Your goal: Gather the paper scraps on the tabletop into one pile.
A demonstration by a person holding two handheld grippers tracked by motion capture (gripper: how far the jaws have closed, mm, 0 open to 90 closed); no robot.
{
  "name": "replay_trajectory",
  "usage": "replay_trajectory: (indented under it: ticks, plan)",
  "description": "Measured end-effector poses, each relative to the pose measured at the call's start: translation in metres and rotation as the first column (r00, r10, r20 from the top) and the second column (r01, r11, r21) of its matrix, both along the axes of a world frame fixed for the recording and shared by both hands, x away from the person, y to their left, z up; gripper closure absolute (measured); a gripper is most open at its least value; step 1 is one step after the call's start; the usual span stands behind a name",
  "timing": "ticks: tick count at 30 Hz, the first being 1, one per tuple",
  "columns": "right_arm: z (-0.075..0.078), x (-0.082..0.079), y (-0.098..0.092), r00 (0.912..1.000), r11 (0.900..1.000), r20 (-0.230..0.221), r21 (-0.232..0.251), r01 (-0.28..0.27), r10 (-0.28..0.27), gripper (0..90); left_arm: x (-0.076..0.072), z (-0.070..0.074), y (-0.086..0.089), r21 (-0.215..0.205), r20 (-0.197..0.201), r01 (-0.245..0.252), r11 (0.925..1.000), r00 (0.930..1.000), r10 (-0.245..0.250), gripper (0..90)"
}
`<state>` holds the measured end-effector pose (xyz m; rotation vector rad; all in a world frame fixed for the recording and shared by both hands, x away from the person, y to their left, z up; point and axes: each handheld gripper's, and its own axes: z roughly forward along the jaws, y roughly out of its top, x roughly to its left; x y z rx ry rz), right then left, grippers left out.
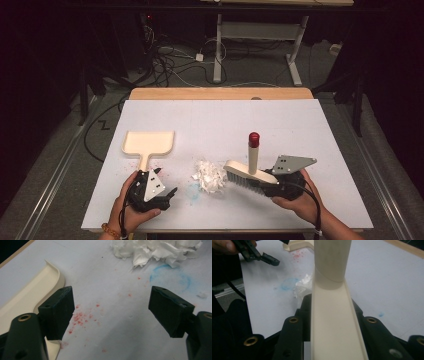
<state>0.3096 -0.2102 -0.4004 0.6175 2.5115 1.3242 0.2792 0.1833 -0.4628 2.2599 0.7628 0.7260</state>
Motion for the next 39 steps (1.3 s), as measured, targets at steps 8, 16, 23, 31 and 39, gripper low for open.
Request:
replay_trajectory:
  ticks: [8, 16, 23, 31, 39]
  plan:
    - [0.005, -0.022, 0.003, 0.9964, 0.996, -0.015, 0.017, -0.084, 0.084, 67.5, 0.000, 0.001, 0.002, -0.009, 0.006, -0.013, 0.9999, 0.9999, 0.013, 20.3]
    - [-0.020, -0.019, 0.031, 0.9858, 0.985, -0.058, -0.061, -0.161, 0.158, 67.5, 0.000, 0.002, 0.005, -0.014, 0.010, -0.014, 0.9998, 0.9998, 0.015, 20.3]
    - [-0.027, 0.001, 0.042, 0.9895, 0.986, -0.010, -0.083, -0.145, 0.144, 67.6, 0.000, 0.002, 0.005, -0.016, 0.009, -0.011, 0.9998, 0.9999, 0.011, 20.3]
    - [-0.027, 0.018, 0.049, 0.9930, 0.991, 0.005, -0.065, -0.118, 0.118, 67.6, 0.000, 0.002, 0.004, -0.018, 0.011, -0.013, 0.9998, 0.9999, 0.013, 20.2]
    - [-0.011, 0.014, 0.036, 0.9899, 0.990, 0.004, 0.008, -0.142, 0.142, 67.5, -0.001, 0.002, 0.005, -0.019, 0.011, -0.012, 0.9997, 0.9999, 0.012, 20.2]
